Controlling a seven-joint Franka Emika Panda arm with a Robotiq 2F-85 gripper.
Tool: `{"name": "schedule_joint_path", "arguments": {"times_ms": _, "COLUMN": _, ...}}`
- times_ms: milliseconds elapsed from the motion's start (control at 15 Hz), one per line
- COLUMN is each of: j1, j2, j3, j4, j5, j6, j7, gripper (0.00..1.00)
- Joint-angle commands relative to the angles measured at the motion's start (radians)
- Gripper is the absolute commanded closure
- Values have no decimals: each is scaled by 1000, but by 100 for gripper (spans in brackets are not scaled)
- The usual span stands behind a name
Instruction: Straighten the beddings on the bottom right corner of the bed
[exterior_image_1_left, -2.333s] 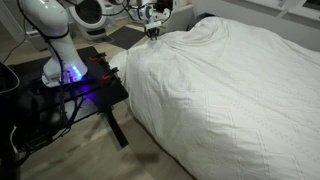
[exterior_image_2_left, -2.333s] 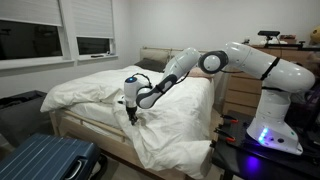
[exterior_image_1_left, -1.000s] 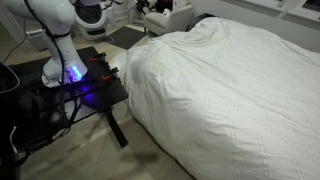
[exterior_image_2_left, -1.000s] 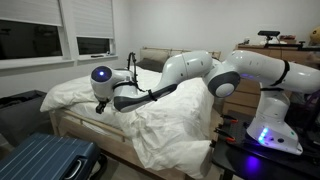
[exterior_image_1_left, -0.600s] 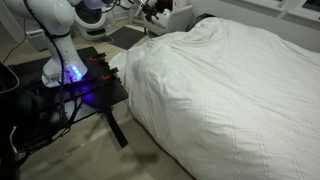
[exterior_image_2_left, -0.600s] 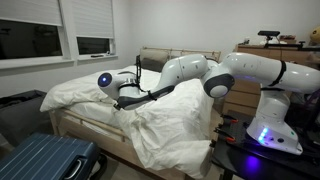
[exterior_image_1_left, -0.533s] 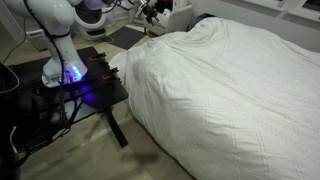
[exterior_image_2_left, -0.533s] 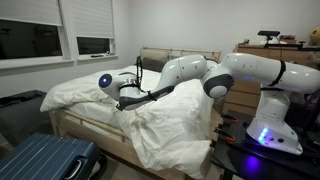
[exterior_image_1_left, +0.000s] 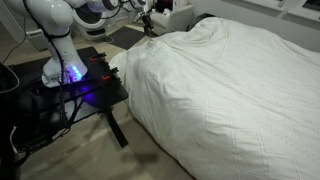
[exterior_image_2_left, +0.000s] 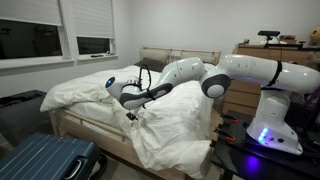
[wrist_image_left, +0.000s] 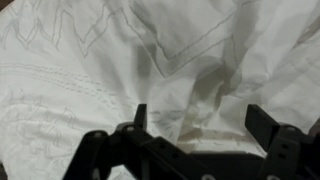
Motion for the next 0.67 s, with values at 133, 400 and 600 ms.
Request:
{"name": "schedule_joint_path", "arguments": {"times_ms": 133, "j1": -37, "j2": 34, "j3": 37, "j4": 71, "j5": 75, "j6": 29, "j7": 82, "gripper": 0}}
{"name": "schedule_joint_path", "arguments": {"times_ms": 400, "j1": -27, "j2": 34, "j3": 40, "j4": 27, "j5": 29, "j6": 209, "j7": 144, "gripper": 0}}
{"name": "schedule_joint_path", "arguments": {"times_ms": 600, "j1": -26, "j2": 43, "j3": 36, "j4": 1, "j5": 18, "j6": 331, "j7": 212, "gripper": 0}}
